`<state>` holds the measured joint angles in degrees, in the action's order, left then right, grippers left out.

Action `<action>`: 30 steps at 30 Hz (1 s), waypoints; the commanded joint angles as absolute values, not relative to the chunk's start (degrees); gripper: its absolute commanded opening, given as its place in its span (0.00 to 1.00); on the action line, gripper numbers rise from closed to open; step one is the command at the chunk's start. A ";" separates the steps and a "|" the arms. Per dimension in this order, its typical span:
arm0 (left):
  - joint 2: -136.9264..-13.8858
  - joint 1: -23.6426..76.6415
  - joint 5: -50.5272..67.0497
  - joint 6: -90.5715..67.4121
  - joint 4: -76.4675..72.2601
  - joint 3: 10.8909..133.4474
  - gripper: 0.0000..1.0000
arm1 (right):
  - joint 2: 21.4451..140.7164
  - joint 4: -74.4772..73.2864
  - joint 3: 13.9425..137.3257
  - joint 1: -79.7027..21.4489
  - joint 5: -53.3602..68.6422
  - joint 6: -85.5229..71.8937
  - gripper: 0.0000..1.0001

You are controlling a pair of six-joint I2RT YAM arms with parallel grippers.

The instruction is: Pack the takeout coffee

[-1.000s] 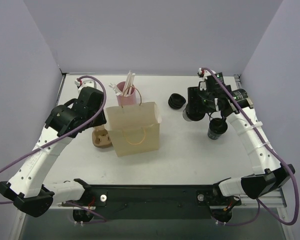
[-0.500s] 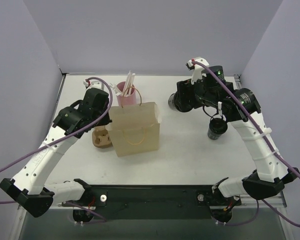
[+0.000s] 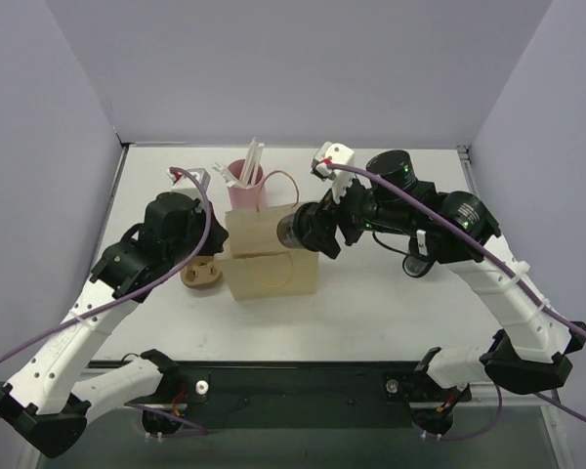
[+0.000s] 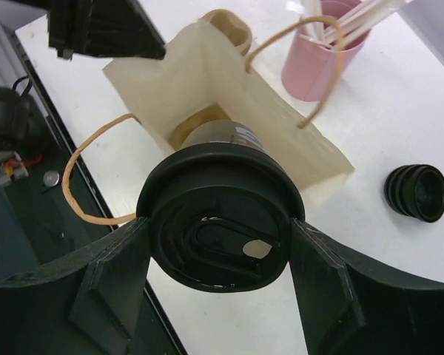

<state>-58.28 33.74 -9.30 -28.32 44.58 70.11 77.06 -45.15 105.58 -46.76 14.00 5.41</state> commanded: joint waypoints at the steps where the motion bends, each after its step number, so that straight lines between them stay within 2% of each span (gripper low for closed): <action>1: -55.46 34.01 -6.76 -25.14 35.69 68.03 0.00 | 76.11 -44.03 103.36 -49.56 13.64 10.19 0.40; 11: -53.96 34.01 -5.89 -25.05 31.56 63.99 0.00 | 82.88 -45.00 107.49 -51.50 7.47 18.19 0.38; 19: -55.99 34.10 -1.15 -30.40 31.20 66.53 0.00 | 80.60 -46.58 97.22 -57.21 1.86 21.97 0.38; 20: -55.90 34.10 -1.06 -31.72 33.99 66.79 0.04 | 80.33 -46.58 96.60 -58.70 1.50 21.71 0.38; 22: -55.64 34.28 -2.63 -32.69 38.65 68.37 0.24 | 79.89 -46.58 94.93 -59.85 0.18 21.01 0.38; 26: -51.52 34.54 -6.85 -32.26 47.53 68.73 0.43 | 79.19 -46.14 91.76 -62.84 -4.48 20.74 0.38; 30: -47.47 34.54 -6.07 -31.47 48.34 67.68 0.51 | 77.96 -44.13 88.42 -65.21 -7.73 20.39 0.37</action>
